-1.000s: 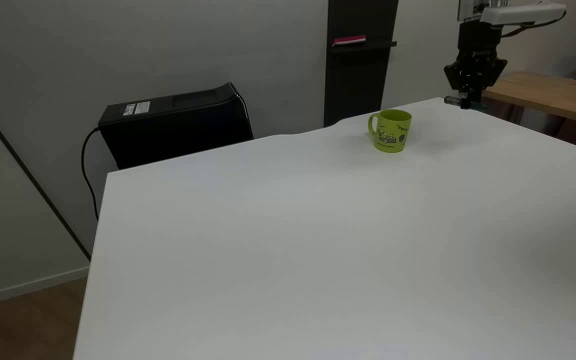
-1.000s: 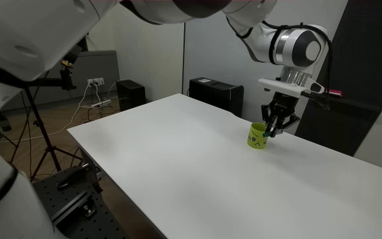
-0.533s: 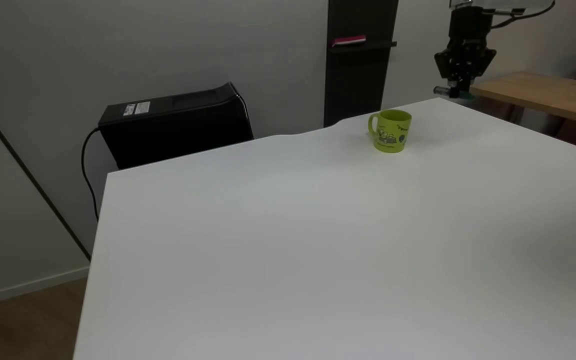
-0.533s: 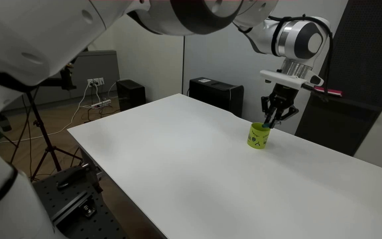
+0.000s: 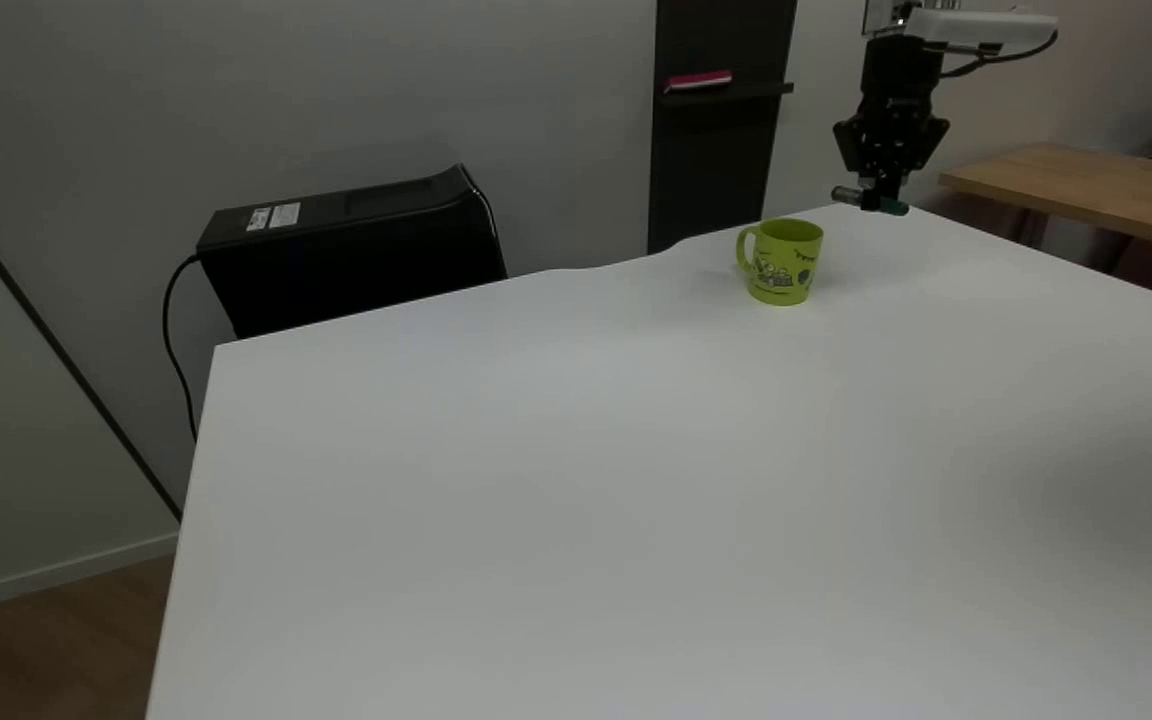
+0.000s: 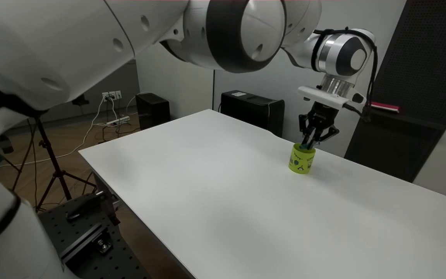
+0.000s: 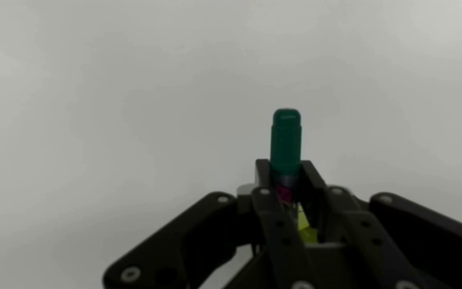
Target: Pick up the marker from the table and put it in the cup
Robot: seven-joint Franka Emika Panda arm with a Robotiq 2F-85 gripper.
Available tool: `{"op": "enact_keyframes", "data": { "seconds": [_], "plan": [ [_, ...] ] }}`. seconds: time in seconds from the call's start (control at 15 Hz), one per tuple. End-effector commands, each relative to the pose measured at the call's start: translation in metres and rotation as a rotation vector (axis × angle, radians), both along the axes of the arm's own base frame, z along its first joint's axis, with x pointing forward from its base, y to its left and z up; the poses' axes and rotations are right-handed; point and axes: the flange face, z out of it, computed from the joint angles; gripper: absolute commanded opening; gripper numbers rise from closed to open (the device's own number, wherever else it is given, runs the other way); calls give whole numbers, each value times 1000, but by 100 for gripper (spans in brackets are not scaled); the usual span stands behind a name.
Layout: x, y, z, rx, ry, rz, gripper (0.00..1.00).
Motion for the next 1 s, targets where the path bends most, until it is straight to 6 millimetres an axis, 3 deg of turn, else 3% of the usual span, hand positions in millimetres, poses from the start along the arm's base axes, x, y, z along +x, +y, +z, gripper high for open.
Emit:
{"op": "enact_keyframes", "data": {
  "seconds": [0.0, 0.53, 0.93],
  "plan": [
    [9, 6, -4, 12, -4, 3, 3],
    [9, 24, -16, 76, 40, 20, 3],
    [7, 25, -19, 117, 59, 15, 3]
  ]
}}
